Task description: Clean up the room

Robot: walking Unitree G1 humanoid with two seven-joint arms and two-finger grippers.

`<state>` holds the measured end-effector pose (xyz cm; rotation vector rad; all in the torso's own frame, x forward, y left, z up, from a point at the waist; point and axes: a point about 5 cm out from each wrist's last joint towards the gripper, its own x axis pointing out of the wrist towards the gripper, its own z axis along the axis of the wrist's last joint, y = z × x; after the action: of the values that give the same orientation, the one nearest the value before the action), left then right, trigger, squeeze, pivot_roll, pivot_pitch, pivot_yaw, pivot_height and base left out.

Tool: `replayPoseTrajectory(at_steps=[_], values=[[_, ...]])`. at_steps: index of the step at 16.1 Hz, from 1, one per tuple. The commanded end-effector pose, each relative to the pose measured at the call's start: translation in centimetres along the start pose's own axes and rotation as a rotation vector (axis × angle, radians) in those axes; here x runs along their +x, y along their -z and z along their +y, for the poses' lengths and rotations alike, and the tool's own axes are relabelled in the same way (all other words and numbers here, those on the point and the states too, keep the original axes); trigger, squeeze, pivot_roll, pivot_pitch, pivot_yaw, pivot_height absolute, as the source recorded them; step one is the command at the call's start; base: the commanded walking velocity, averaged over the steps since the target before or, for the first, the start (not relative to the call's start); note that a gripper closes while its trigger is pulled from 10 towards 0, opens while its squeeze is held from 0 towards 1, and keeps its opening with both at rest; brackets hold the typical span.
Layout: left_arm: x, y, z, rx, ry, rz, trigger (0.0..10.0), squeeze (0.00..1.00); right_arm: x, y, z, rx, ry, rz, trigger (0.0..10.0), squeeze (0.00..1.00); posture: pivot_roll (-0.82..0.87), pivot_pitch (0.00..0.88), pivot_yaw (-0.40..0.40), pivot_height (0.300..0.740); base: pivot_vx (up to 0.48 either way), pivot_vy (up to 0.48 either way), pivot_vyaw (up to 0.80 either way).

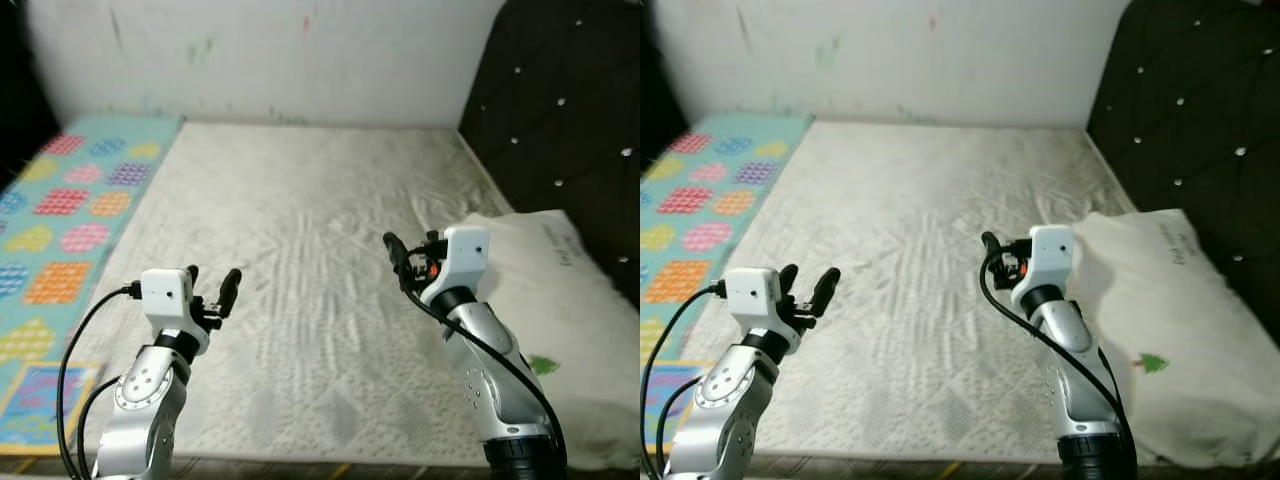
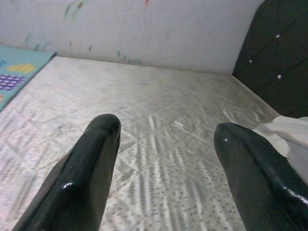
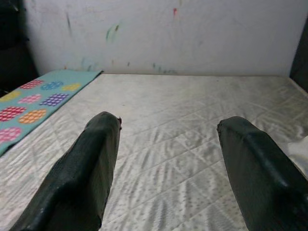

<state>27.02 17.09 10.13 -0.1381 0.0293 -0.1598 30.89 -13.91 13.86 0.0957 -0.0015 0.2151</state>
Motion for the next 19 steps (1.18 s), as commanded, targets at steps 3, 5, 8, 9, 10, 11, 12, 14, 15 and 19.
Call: replayPoseTrajectory(at_steps=[3, 5, 8, 9, 10, 11, 12, 14, 15, 19], values=[[0.18, 0.07, -0.47, -0.003, 0.012, 0.009, 10.0, 0.0, -0.16, 0.09, -0.8, -0.012, 0.031, 0.007, 10.0, 0.0, -0.1, 0.0, -0.007, 0.74, 0.0, 0.48, 0.0], [0.2, 0.06, -0.45, -0.006, 0.009, 0.01, 10.0, 0.0, -0.17, 0.1, -0.82, -0.014, 0.031, 0.008, 10.0, 0.0, -0.1, 0.0, -0.006, 0.74, 0.0, 0.48, 0.0], [0.24, 0.1, -0.44, -0.008, 0.007, 0.013, 10.0, 0.0, -0.16, 0.13, -0.85, -0.015, 0.03, 0.009, 10.0, 0.0, -0.1, 0.0, -0.006, 0.74, 0.0, 0.48, 0.0], [0.25, 0.1, -0.44, -0.008, 0.007, 0.014, 10.0, 0.0, -0.15, 0.14, -0.86, -0.014, 0.029, 0.009, 10.0, 0.0, -0.1, 0.0, -0.006, 0.74, 0.0, 0.48, 0.0], [0.26, 0.08, -0.42, -0.009, 0.005, 0.012, 10.0, 0.0, -0.15, 0.16, -0.83, -0.012, 0.027, 0.01, 10.0, 0.0, -0.1, 0.0, -0.006, 0.74, 0.0, 0.48, 0.0], [0.3, 0.07, -0.41, -0.008, 0.005, 0.01, 10.0, 0.0, -0.14, 0.25, -0.79, -0.015, 0.025, 0.015, 10.0, 0.0, -0.1, 0.0, -0.006, 0.74, 0.0, 0.48, 0.0], [0.3, 0.07, -0.41, -0.008, 0.005, 0.01, 10.0, 0.0, -0.14, 0.32, -0.74, -0.016, 0.024, 0.019, 10.0, 0.0, -0.1, 0.0, -0.006, 0.74, 0.0, 0.48, 0.0], [0.32, 0.05, -0.36, -0.009, 0.004, 0.008, 10.0, 0.0, -0.13, 0.63, -0.57, -0.033, 0.016, 0.041, 10.0, 0.0, -0.1, 0.0, -0.007, 0.74, 0.0, 0.48, 0.0], [0.34, 0.04, -0.37, -0.008, 0.004, 0.008, 10.0, 0.0, -0.13, 0.69, -0.66, -0.043, 0.023, 0.045, 10.0, 0.0, -0.1, 0.0, -0.007, 0.74, 0.0, 0.48, 0.0], [0.41, 0.03, -0.39, -0.009, 0.0, 0.005, 10.0, 0.0, -0.11, 0.89, -0.9, -0.06, 0.04, 0.06, 10.0, 0.0, -0.1, 0.0, -0.008, 0.74, 0.0, 0.48, 0.0]])
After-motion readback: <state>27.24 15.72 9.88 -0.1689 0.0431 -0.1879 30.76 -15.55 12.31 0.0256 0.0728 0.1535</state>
